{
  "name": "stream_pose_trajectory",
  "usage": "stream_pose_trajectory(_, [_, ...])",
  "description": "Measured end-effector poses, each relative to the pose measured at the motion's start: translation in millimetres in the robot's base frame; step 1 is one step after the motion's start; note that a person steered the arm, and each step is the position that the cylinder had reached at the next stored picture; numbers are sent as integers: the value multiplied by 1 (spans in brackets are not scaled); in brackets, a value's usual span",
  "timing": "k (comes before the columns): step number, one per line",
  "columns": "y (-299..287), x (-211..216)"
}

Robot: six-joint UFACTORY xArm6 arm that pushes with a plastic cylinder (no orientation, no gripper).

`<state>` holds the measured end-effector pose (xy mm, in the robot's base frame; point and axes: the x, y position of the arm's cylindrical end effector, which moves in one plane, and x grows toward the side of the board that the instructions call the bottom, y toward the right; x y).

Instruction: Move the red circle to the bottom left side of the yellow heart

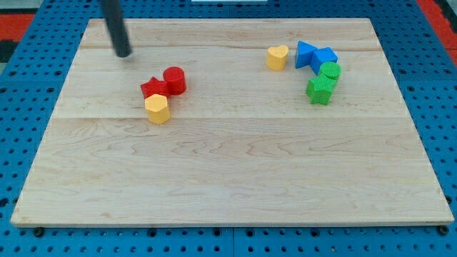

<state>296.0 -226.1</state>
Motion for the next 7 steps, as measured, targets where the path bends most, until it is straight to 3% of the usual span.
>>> stream_pose_trajectory(1, [-20, 36])
stream_pose_trajectory(2, [14, 63])
stream_pose_trajectory(4, [168, 72])
stream_pose_trajectory(5, [215, 74])
stream_pose_trajectory(7, [198, 124])
